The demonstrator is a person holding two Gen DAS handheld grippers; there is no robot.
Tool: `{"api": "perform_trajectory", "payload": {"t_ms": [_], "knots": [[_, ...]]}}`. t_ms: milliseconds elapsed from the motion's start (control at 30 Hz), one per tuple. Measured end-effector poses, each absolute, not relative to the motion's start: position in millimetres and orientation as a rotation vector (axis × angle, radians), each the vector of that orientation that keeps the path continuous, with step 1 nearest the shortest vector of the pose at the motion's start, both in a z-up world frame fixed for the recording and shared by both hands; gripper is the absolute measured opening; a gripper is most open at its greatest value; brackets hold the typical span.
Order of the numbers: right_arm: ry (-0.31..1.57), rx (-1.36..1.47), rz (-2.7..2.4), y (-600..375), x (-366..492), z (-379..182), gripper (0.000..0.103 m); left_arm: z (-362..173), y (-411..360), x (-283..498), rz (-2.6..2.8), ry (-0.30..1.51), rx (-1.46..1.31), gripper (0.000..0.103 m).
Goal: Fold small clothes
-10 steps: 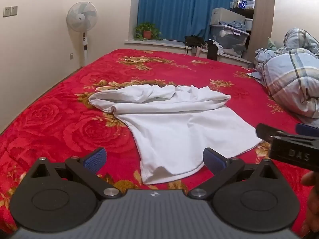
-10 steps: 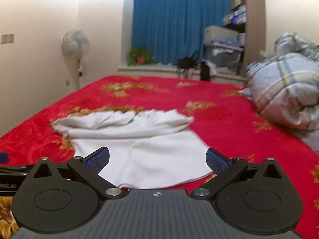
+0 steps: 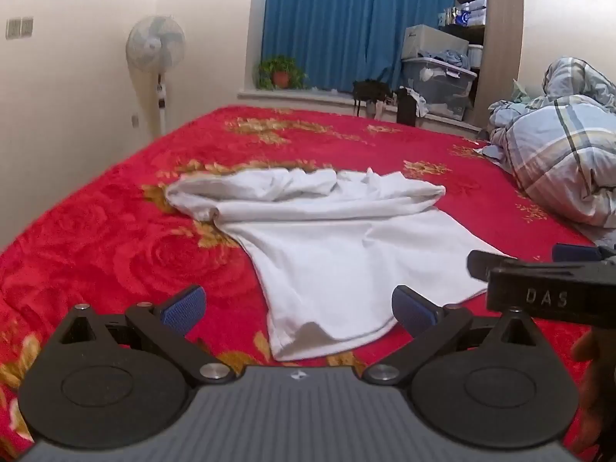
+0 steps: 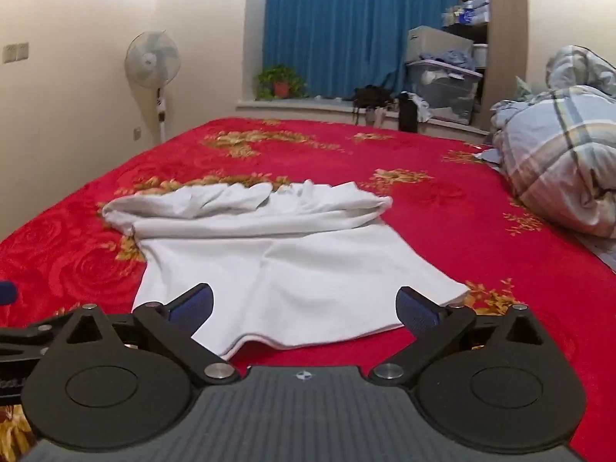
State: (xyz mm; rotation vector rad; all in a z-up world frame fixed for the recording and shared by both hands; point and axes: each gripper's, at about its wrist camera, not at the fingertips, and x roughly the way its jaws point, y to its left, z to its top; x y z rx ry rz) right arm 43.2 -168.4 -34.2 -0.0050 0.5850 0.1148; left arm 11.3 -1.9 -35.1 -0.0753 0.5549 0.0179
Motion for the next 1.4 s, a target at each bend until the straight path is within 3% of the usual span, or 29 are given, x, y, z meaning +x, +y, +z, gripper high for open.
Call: {"api": "perform_trajectory", "payload": {"t_ms": [1400], "knots": [[0.672, -0.029, 0.113, -144, 55, -43, 0.102, -38, 9, 22, 0.048, 0.579, -0.124, 0.103]]}}
